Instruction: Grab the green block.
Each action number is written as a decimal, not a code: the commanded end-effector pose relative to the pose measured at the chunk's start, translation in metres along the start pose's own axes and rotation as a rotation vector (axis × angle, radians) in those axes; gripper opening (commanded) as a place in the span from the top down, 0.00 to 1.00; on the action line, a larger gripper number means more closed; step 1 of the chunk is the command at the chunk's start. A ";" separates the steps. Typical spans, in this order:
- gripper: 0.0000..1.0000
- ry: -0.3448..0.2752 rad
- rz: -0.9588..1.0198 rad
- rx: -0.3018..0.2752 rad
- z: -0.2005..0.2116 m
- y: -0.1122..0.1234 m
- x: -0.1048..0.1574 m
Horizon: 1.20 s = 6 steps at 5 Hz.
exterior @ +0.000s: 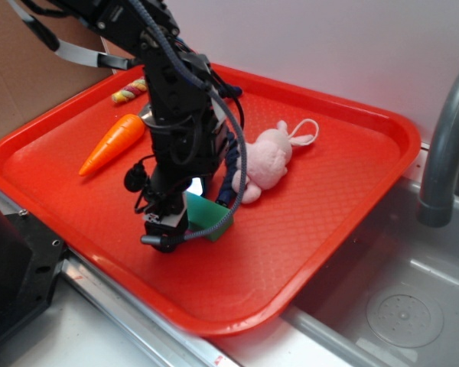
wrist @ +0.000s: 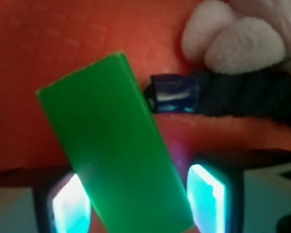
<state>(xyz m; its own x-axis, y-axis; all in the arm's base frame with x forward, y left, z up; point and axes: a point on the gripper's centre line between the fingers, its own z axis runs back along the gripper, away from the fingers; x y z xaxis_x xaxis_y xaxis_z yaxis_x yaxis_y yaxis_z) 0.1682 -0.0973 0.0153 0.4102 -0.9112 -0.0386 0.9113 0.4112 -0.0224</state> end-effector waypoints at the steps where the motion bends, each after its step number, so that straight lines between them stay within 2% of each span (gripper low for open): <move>1: 1.00 -0.070 0.361 -0.077 0.071 0.001 -0.067; 2: 1.00 -0.115 0.610 -0.170 0.117 0.011 -0.109; 3: 1.00 -0.119 0.861 -0.121 0.152 0.014 -0.130; 4: 1.00 -0.087 1.116 -0.009 0.178 0.017 -0.124; 5: 1.00 -0.086 1.324 0.024 0.197 0.017 -0.124; 6: 1.00 -0.084 1.415 0.031 0.207 0.017 -0.127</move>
<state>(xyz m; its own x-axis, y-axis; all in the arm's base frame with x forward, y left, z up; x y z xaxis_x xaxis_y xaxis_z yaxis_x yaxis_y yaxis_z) 0.1407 0.0363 0.2164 0.9605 0.2781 0.0111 -0.2782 0.9605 0.0087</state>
